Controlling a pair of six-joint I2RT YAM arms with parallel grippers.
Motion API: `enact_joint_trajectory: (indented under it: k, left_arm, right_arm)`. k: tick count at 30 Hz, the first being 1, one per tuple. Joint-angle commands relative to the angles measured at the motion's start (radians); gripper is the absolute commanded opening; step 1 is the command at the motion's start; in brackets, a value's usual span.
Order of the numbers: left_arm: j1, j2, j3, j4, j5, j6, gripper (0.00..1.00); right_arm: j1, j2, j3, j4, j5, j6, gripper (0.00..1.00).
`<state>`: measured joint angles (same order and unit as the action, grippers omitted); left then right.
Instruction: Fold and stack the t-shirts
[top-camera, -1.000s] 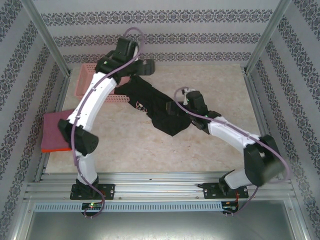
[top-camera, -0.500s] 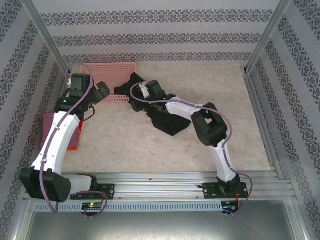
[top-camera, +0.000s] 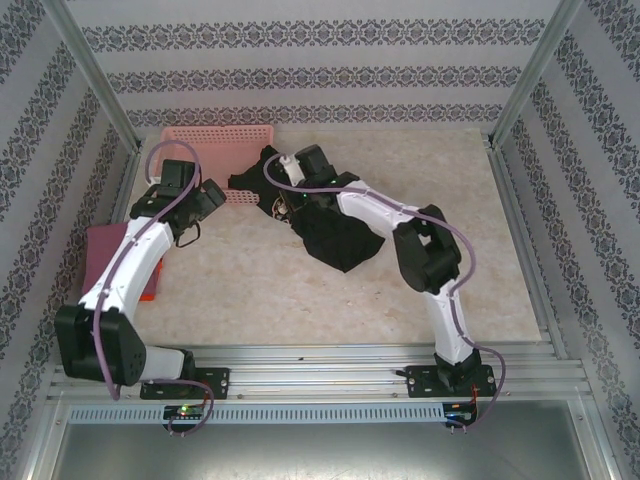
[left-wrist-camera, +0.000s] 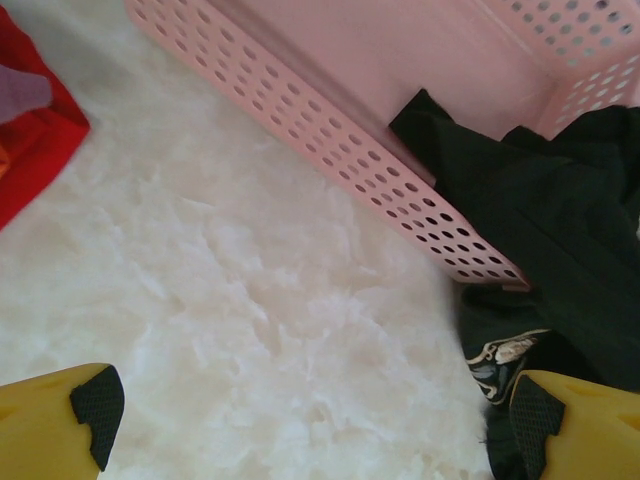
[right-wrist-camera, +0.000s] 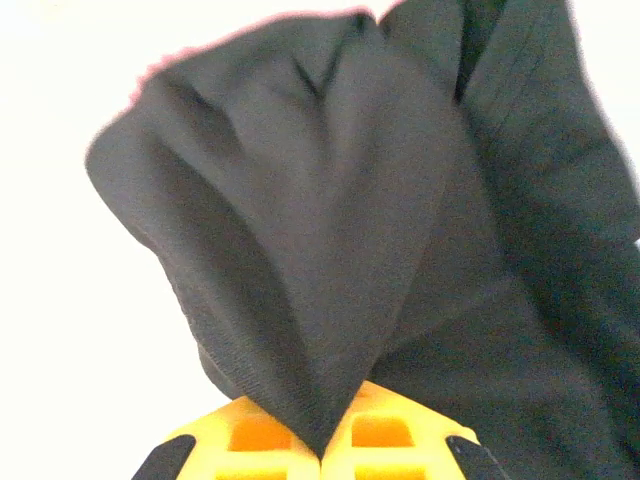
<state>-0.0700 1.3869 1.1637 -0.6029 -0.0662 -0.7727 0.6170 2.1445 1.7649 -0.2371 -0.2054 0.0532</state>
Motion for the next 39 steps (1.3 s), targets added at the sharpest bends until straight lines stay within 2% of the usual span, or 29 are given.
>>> enact_joint_trajectory:
  k: [1,8,14,18,25,28,31,35,39]
  left_arm:
    - [0.009,0.059,0.029,0.098,0.006,-0.039,1.00]
    - [0.009,0.167,0.057,0.189,0.013,-0.153,1.00]
    - [0.001,0.242,0.128,0.184,0.004,-0.144,1.00]
    - [-0.038,0.283,0.193,0.167,-0.032,-0.061,1.00]
    - [-0.147,0.421,0.390,0.113,-0.051,0.139,1.00]
    - [-0.183,0.486,0.471,0.079,-0.024,0.168,1.00]
    - [-0.214,0.531,0.520,0.069,0.000,0.176,1.00]
    - [-0.245,0.606,0.595,0.054,0.036,0.161,1.00]
    - [-0.263,0.738,0.752,-0.023,0.089,0.163,1.00]
  right_arm:
    - [-0.009,-0.164,-0.040,0.013,0.003,-0.029,0.00]
    - [-0.064,-0.449,-0.212,0.060,0.134,0.002,0.00]
    - [-0.162,-0.718,-0.386,0.090,0.237,0.046,0.00]
    - [-0.238,-0.850,-0.505,0.090,0.280,0.080,0.00]
    - [-0.347,-0.956,-0.704,0.052,0.295,0.137,0.00]
    - [-0.462,-1.034,-0.792,0.067,0.310,0.172,0.00]
    - [-0.563,-1.058,-0.813,0.037,0.247,0.173,0.00]
    - [-0.576,-1.032,-0.816,0.006,0.185,0.160,0.00]
    - [-0.567,-1.021,-0.849,0.035,0.168,0.208,0.00]
